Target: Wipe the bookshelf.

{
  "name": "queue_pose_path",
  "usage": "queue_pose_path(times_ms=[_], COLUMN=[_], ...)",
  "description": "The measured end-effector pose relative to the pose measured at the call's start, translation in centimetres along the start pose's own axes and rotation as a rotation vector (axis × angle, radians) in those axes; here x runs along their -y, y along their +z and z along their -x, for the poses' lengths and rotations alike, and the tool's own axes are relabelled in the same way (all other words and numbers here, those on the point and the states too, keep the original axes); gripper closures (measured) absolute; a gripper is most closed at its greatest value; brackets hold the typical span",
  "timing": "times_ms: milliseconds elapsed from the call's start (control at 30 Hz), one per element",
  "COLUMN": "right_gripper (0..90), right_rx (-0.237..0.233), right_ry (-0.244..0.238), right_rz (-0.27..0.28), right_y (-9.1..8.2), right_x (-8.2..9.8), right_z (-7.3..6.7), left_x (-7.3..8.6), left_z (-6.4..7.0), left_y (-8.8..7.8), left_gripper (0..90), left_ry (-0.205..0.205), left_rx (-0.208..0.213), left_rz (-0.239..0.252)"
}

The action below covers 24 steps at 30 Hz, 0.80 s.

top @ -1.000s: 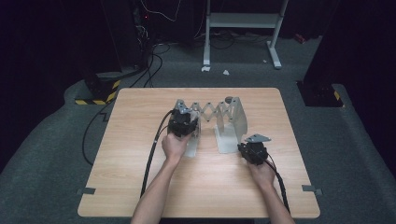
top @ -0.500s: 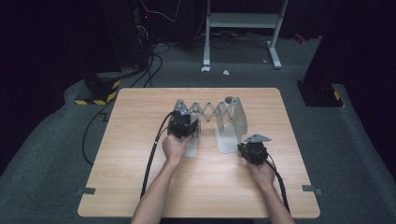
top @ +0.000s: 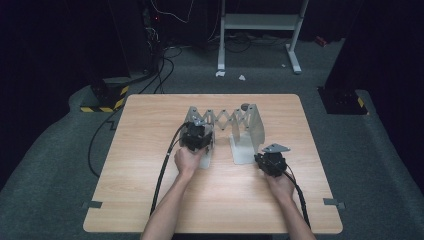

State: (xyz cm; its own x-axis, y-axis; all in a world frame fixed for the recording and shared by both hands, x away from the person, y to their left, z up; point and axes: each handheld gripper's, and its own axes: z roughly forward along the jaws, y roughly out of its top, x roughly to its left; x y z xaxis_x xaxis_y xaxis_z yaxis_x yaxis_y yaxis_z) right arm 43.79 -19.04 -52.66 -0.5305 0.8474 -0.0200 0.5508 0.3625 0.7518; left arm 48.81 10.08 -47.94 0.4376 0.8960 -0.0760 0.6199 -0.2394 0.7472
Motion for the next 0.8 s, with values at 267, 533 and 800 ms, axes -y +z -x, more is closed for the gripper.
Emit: queue_pose_path(times_ms=[267, 533, 800], right_gripper=[81.4, 81.4, 81.4], right_rx=[-0.001, -0.002, -0.002], right_ry=[0.0, 0.001, -0.001], right_rz=[-0.001, -0.001, 0.0], right_y=[0.0, 0.0, 0.0], right_x=[0.0, 0.0, 0.0], right_z=[0.0, 0.0, 0.0], left_x=[0.5, 0.9, 1.2], left_z=[0.0, 0.2, 0.3], left_y=[0.7, 1.3, 1.5], left_gripper=[73.4, 73.4, 73.4], left_ry=[0.007, 0.025, 0.027], left_rx=[-0.011, -0.026, -0.028], left_rz=[-0.022, -0.048, -0.056])
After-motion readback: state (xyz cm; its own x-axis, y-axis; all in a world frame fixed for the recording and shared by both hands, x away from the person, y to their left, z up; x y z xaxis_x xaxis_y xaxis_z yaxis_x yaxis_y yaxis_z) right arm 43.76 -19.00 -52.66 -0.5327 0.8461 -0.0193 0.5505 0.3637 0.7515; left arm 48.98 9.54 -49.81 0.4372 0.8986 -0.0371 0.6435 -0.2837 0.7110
